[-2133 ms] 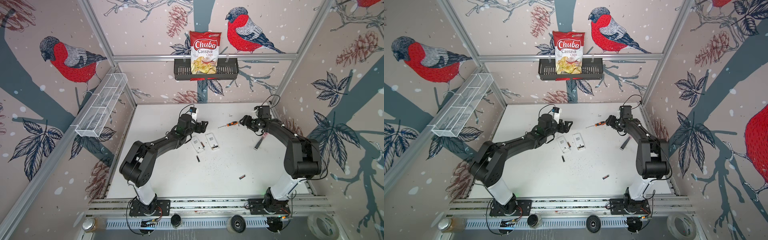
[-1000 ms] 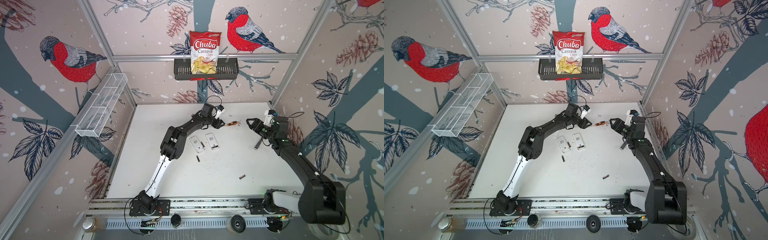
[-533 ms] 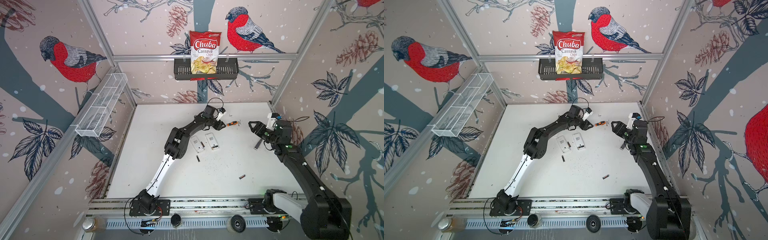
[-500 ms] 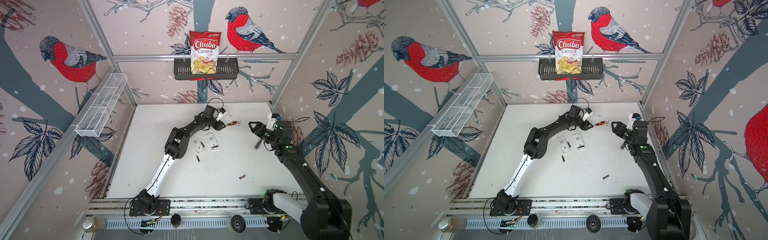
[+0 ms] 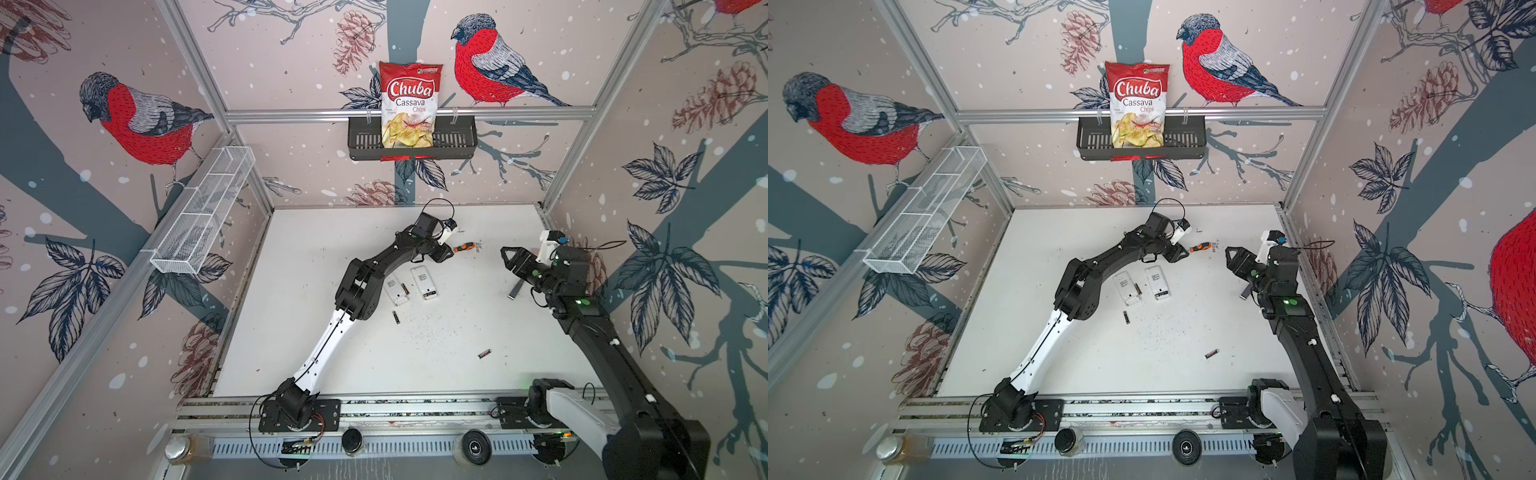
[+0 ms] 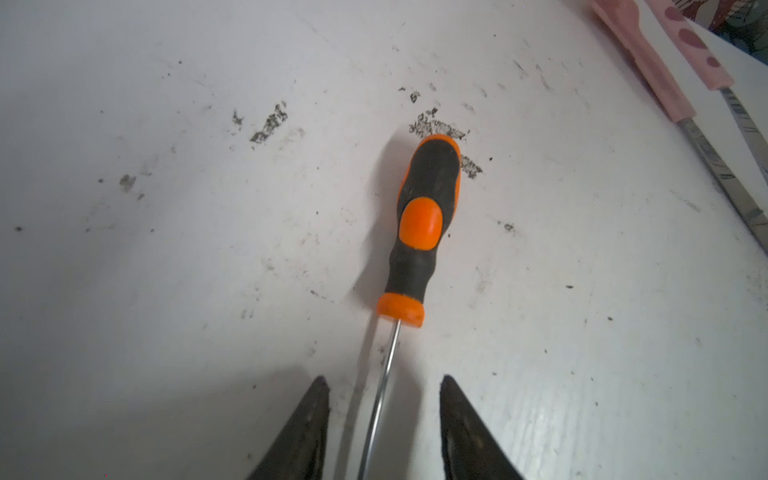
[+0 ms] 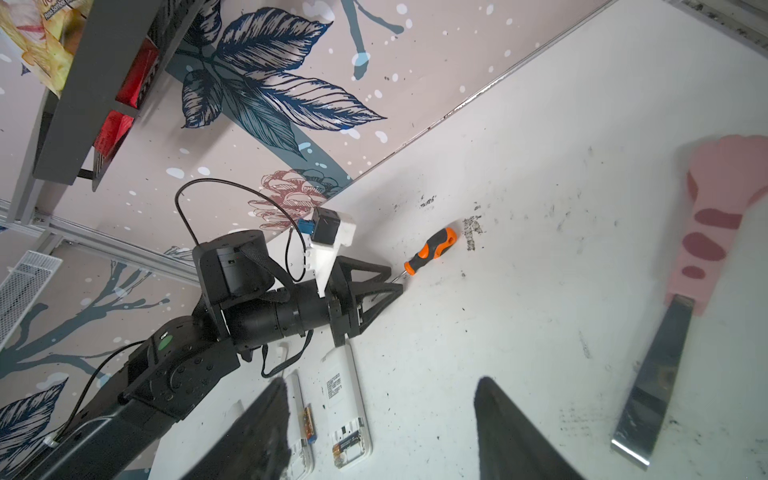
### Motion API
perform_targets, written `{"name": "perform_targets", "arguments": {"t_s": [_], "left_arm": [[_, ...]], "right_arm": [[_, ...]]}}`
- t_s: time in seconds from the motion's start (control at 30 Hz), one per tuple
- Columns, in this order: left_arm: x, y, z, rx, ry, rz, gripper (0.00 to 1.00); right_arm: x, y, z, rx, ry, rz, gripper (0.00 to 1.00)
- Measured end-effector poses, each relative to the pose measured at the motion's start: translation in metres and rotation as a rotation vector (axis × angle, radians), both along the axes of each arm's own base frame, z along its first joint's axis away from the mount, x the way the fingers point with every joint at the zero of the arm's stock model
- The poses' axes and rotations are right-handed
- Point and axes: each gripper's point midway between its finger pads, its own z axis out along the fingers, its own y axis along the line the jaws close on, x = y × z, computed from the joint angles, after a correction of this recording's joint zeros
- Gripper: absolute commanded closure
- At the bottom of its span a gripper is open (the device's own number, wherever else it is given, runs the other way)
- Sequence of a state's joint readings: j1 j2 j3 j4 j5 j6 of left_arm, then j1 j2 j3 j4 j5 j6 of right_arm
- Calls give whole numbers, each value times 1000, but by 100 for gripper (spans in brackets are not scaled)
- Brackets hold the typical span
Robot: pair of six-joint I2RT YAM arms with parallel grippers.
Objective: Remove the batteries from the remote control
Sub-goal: 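Move the left gripper over the orange-handled screwdriver while the right gripper hovers nearby, then close the left gripper on the screwdriver's metal shaft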
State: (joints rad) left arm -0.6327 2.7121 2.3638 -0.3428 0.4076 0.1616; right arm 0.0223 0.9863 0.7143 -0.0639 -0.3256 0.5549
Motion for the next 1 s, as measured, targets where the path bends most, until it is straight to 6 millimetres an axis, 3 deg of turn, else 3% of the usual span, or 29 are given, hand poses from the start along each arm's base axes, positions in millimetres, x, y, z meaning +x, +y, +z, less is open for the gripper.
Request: {"name": "perform_targets", "arguments": {"t_s": [0.67,0.77,1.0], "left_arm": [[7,5,-5,54,-36,43,89],[5,4,-6,55,-40,31,100],[-3,5,-5,63,-30,16,100]], "right_arm": [[-5,0,-2,-6,3,2,28],[-6,-1,-2,-6,3,0,28],[-3,-3,-6,-6,14,-4,28]]}}
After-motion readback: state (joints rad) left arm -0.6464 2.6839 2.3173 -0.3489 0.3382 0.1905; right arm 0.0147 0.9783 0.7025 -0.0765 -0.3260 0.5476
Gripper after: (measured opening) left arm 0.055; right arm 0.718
